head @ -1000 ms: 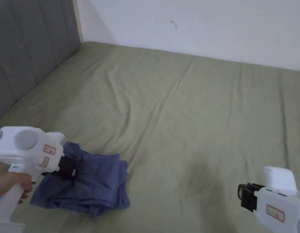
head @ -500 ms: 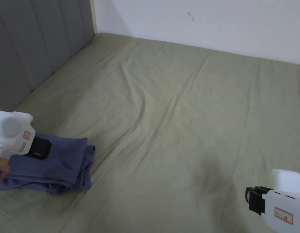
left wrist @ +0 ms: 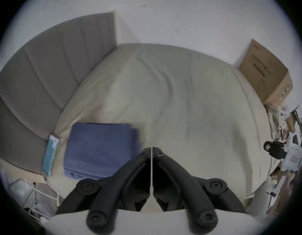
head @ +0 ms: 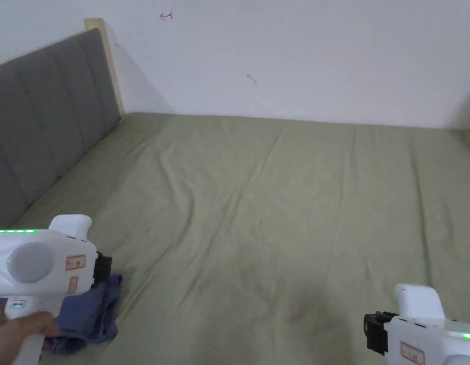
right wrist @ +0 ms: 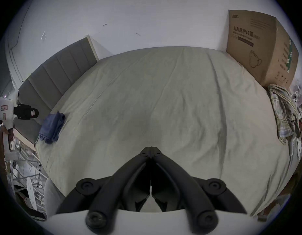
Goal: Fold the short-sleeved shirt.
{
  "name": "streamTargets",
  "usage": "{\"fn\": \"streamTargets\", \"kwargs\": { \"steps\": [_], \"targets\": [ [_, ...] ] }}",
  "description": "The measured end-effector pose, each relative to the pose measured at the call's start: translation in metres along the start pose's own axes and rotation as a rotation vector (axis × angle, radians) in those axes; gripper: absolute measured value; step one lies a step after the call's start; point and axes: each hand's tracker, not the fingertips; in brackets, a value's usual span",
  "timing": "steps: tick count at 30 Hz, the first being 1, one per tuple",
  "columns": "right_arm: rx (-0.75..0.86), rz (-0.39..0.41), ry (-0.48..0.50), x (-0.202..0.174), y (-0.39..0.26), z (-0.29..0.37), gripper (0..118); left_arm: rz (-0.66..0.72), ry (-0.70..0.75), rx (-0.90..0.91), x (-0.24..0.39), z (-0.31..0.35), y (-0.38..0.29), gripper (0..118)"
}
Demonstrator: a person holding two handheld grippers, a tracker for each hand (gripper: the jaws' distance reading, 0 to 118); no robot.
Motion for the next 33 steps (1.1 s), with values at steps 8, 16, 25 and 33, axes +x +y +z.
{"fn": "streamTargets", "kwargs": {
  "steps": [8, 16, 25, 33],
  "targets": [
    [0.061, 0.02, -0.056, 0.024, -0.024, 0.042, 1, -0.061, -0.045, 0.106, 0.13, 0.013, -0.046, 0],
    [0.278, 0.049, -0.127, 0.025, -0.001, 0.089, 1, -0.146, -0.011, 0.316, 0.207, 0.076, -0.041, 0],
    [0.644, 0.073, -0.192, -0.009, 0.053, 0.187, 0, -0.199, 0.08, 0.651, 0.247, 0.178, -0.019, 0],
    [0.782, 0.113, -0.225, -0.034, 0.057, 0.231, 1, -0.178, 0.068, 0.818, 0.261, 0.221, -0.025, 0]
  ]
}}
